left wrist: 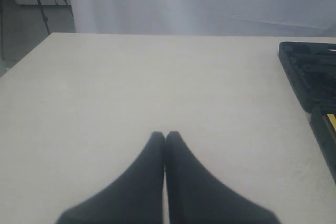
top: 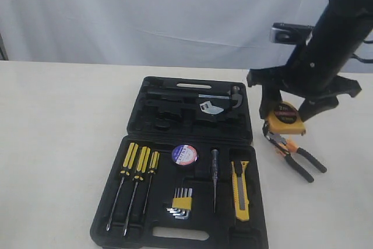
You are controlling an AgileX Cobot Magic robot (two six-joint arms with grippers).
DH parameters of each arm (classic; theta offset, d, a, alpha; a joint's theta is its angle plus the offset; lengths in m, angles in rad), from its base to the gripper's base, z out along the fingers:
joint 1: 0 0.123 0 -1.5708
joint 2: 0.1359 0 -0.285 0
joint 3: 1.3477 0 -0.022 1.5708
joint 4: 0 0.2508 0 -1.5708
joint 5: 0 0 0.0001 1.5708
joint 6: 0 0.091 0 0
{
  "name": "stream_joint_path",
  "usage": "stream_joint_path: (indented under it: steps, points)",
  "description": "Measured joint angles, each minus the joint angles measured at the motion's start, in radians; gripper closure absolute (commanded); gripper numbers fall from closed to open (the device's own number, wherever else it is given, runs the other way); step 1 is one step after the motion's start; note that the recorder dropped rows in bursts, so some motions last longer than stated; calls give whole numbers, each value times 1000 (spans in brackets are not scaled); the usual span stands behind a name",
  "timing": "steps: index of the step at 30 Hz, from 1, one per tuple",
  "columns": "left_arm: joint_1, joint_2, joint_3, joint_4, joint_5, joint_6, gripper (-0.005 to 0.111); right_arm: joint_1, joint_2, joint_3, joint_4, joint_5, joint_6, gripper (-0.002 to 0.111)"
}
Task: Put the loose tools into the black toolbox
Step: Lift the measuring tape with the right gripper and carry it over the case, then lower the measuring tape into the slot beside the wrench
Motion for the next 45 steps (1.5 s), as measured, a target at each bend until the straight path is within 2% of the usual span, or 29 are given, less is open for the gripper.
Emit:
stream_joint_path:
  steps: [1, 7, 18, 34, 45]
  points:
    - [0, 0, 0, 0, 0, 0, 107, 0, 44, -80, 0, 25, 4, 85]
    - [0, 0, 0, 0, 0, 0, 107, 9, 215, -295, 1, 53, 31, 85]
    - [0, 0, 0, 0, 0, 0, 107, 57, 500, -521, 1, 18, 53, 85]
    - [0, 0, 0, 0, 0, 0, 107, 57, 607, -562, -23, -40, 95, 85]
    - [0, 0, 0, 0, 0, 0, 107, 87, 607, -562, -43, 5, 188, 85]
